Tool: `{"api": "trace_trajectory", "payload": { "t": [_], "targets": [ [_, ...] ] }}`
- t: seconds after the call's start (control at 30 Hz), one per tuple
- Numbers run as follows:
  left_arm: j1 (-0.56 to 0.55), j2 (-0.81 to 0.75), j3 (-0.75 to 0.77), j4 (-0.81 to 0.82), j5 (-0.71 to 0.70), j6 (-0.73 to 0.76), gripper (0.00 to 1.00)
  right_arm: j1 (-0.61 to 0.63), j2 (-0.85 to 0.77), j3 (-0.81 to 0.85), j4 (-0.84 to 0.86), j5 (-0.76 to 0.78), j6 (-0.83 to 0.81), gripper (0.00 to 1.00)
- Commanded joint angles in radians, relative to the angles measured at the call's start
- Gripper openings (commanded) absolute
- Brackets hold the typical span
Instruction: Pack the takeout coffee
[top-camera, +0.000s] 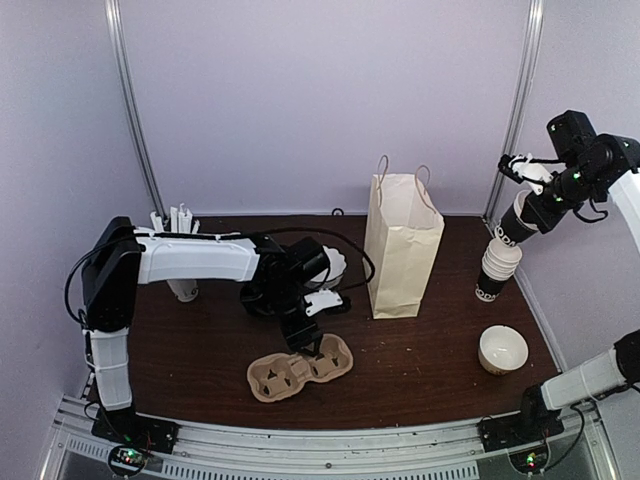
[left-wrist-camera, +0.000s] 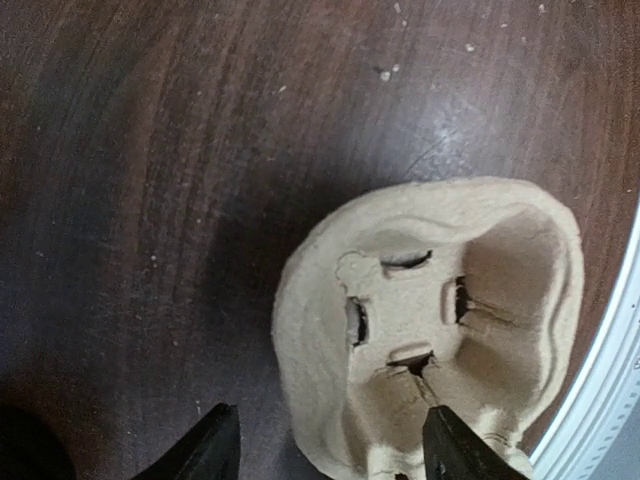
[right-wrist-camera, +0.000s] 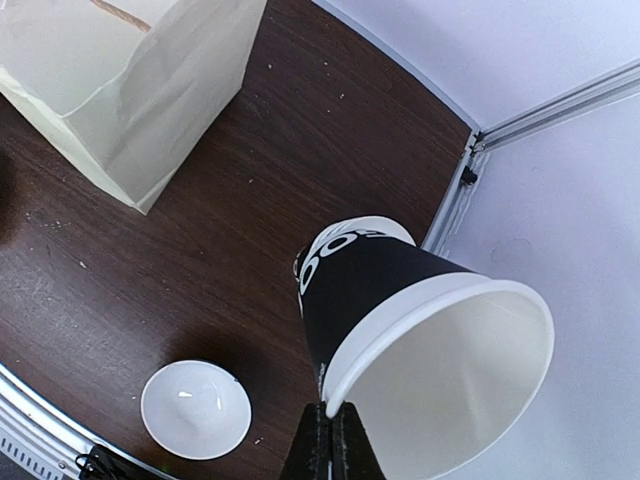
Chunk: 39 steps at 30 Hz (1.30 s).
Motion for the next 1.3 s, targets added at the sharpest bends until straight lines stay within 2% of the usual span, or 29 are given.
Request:
{"api": "trace_trajectory", "payload": {
  "t": [0.0, 0.27, 0.47, 0.6, 0.8, 1.1, 1.27],
  "targets": [
    [0.003, 0.033, 0.052, -0.027, -0.069, -0.025, 0.64, 0.008, -0.036, 0.005, -0.016, -0.091, 0.012, 0.0],
    [0.003, 0.087, 0.089, -0.027, -0.032, -0.03, 0.36, 0.014, -0.056, -0.036, 0.001, -0.084, -0.005, 0.0],
    [0.003, 0.03, 0.062, -0.076, 0.004, -0.03, 0.16, 0.014, -0.061, -0.047, 0.008, -0.082, -0.012, 0.0],
    [0.005, -0.035, 0.004, -0.1, 0.004, -0.046, 0.11, 0.014, -0.059, -0.052, 0.016, -0.079, -0.02, 0.0],
    [0.033, -0.187, -0.138, -0.129, -0.058, -0.104, 0.1, 0.014, -0.054, -0.063, 0.031, -0.078, -0.03, 0.0],
    [0.323, -0.398, -0.355, -0.176, -0.123, -0.138, 0.07, 0.013, -0.06, -0.098, 0.047, -0.097, -0.042, 0.0],
    [0.432, -0.43, -0.391, -0.181, -0.181, -0.184, 0.05, 0.014, -0.068, -0.098, 0.045, -0.091, -0.046, 0.0]
  ]
}}
